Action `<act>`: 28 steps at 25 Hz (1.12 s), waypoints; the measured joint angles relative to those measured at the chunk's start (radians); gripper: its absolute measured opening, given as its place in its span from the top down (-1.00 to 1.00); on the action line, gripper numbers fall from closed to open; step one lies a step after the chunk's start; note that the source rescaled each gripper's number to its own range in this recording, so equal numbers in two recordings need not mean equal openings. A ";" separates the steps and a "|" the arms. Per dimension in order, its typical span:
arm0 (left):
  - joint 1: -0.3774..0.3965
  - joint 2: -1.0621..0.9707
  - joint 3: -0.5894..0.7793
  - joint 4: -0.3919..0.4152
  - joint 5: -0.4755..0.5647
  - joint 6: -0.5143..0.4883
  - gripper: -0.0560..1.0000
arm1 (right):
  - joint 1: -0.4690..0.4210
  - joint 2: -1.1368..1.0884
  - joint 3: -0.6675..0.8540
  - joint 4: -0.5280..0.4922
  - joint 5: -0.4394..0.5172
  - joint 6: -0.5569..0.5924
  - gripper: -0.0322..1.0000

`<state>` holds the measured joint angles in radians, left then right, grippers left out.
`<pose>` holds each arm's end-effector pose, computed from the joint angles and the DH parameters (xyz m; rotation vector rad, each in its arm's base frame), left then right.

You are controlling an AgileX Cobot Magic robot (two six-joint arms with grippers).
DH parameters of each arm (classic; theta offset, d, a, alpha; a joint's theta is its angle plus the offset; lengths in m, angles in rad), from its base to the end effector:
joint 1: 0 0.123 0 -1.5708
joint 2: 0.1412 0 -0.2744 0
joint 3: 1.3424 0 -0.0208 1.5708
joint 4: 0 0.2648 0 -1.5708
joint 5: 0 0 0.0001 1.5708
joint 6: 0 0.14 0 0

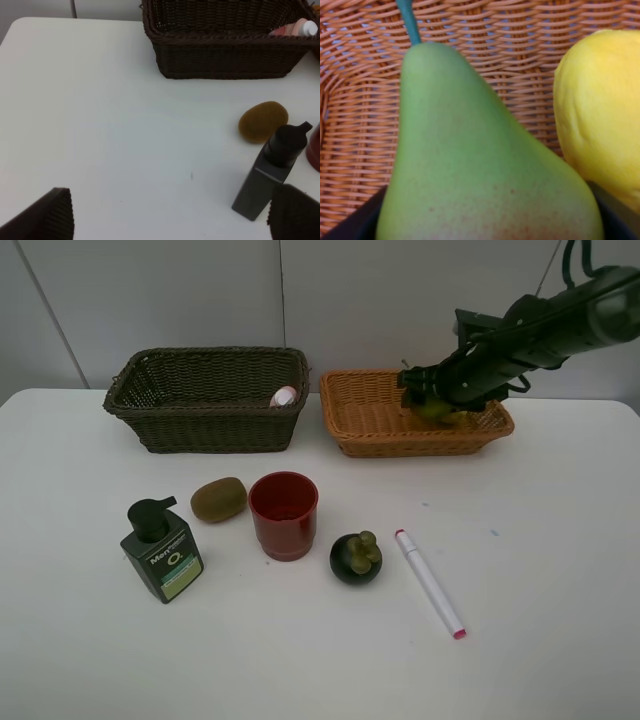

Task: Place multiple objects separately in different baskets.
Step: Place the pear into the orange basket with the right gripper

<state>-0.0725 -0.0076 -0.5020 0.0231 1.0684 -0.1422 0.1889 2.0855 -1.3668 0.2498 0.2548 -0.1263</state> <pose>0.0601 -0.0015 0.2619 -0.0725 2.0426 -0.1067 0.4722 0.0992 0.0933 -0.1175 2.4559 0.2103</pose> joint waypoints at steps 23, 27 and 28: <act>0.000 0.000 0.000 0.000 0.000 0.000 -1.00 | 0.000 -0.061 -0.003 -0.026 0.052 -0.002 -1.00; 0.000 0.000 0.000 0.000 0.000 0.000 -1.00 | 0.000 -0.132 -0.003 -0.030 0.124 -0.003 -1.00; 0.000 0.000 0.000 0.000 0.000 0.000 -1.00 | 0.000 -0.154 -0.003 -0.039 0.154 -0.003 -1.00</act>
<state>-0.0725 -0.0076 -0.5020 0.0231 1.0684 -0.1422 0.1889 1.9320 -1.3695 0.2108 0.4084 -0.1289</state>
